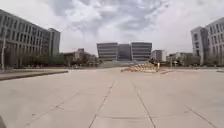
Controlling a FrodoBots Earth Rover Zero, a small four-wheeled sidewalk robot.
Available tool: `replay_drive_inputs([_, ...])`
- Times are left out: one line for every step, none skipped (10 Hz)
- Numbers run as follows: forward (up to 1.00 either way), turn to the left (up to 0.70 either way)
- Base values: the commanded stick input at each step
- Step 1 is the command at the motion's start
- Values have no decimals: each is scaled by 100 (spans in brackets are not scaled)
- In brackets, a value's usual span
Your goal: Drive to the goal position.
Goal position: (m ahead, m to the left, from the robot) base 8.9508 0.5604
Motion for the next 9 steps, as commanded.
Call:
replay_drive_inputs([70,-7])
replay_drive_inputs([70,0])
replay_drive_inputs([70,0])
replay_drive_inputs([70,0])
replay_drive_inputs([70,0])
replay_drive_inputs([70,0])
replay_drive_inputs([70,0])
replay_drive_inputs([70,0])
replay_drive_inputs([70,0])
